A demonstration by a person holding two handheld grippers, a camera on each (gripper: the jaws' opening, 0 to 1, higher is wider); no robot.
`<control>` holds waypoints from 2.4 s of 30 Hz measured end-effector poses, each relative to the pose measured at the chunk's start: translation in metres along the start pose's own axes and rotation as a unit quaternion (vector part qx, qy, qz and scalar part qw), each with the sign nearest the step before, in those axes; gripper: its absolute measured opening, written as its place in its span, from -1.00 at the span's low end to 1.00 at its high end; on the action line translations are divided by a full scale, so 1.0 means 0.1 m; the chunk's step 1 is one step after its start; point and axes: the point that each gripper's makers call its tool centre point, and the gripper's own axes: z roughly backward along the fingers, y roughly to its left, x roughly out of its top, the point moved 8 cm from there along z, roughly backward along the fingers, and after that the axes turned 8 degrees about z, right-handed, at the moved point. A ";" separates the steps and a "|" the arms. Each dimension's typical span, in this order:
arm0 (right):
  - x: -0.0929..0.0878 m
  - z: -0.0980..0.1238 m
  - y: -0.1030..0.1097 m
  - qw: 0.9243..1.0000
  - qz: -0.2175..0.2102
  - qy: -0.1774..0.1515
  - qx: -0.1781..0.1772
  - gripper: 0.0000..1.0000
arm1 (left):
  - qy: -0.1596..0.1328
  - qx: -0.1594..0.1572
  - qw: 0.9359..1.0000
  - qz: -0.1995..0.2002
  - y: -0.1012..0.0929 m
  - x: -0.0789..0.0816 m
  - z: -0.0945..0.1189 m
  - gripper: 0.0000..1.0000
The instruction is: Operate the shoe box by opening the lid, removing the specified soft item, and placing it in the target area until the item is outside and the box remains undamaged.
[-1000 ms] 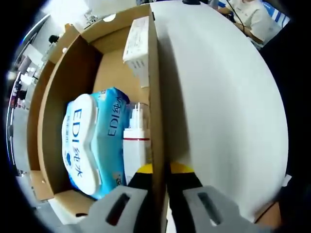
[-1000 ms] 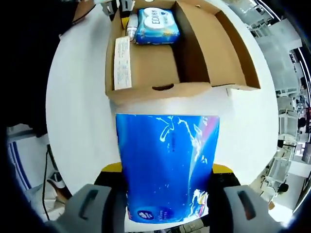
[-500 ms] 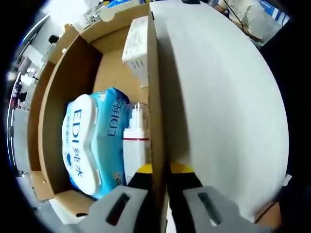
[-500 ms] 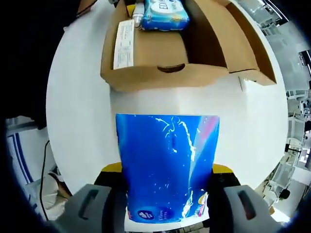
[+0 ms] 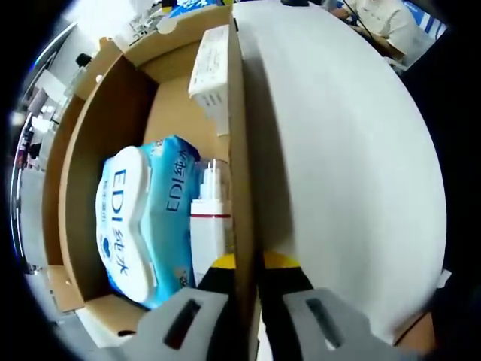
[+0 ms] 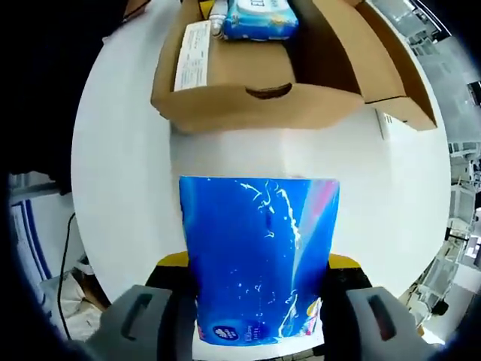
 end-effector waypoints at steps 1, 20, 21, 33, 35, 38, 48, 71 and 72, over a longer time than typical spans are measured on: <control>0.00 -0.01 0.00 1.000 0.003 0.000 0.001 0.32 | 0.000 0.000 1.000 0.000 0.00 0.00 0.00 -0.95; -0.03 -0.13 0.03 0.999 0.033 -0.029 0.022 0.32 | 0.002 0.001 1.000 -0.001 0.00 0.00 0.00 -0.95; -0.05 -0.13 0.02 0.999 0.037 -0.024 0.019 0.32 | 0.002 0.001 1.000 -0.001 0.00 0.00 0.01 -0.95; -0.10 -0.19 -0.03 0.999 0.048 -0.020 0.014 0.32 | 0.002 0.001 1.000 0.001 0.01 0.01 0.01 -0.95; -0.10 -0.20 -0.03 0.998 0.049 -0.022 0.014 0.32 | 0.002 0.001 1.000 0.000 0.01 0.01 0.00 -0.95; -0.10 -0.20 -0.04 0.998 0.049 -0.025 0.012 0.32 | 0.002 0.001 1.000 -0.001 0.01 0.01 0.00 -0.95; -0.12 -0.32 -0.01 0.998 0.064 -0.014 0.018 0.32 | 0.003 0.001 1.000 -0.003 0.01 0.02 0.00 -0.95; -0.18 -0.36 -0.08 0.998 0.053 -0.011 0.017 0.37 | 0.004 0.003 1.000 -0.005 0.00 0.02 0.01 -0.94; -0.19 -0.36 -0.09 0.998 0.052 -0.010 0.017 0.37 | 0.004 0.003 1.000 -0.005 0.00 0.02 0.01 -0.94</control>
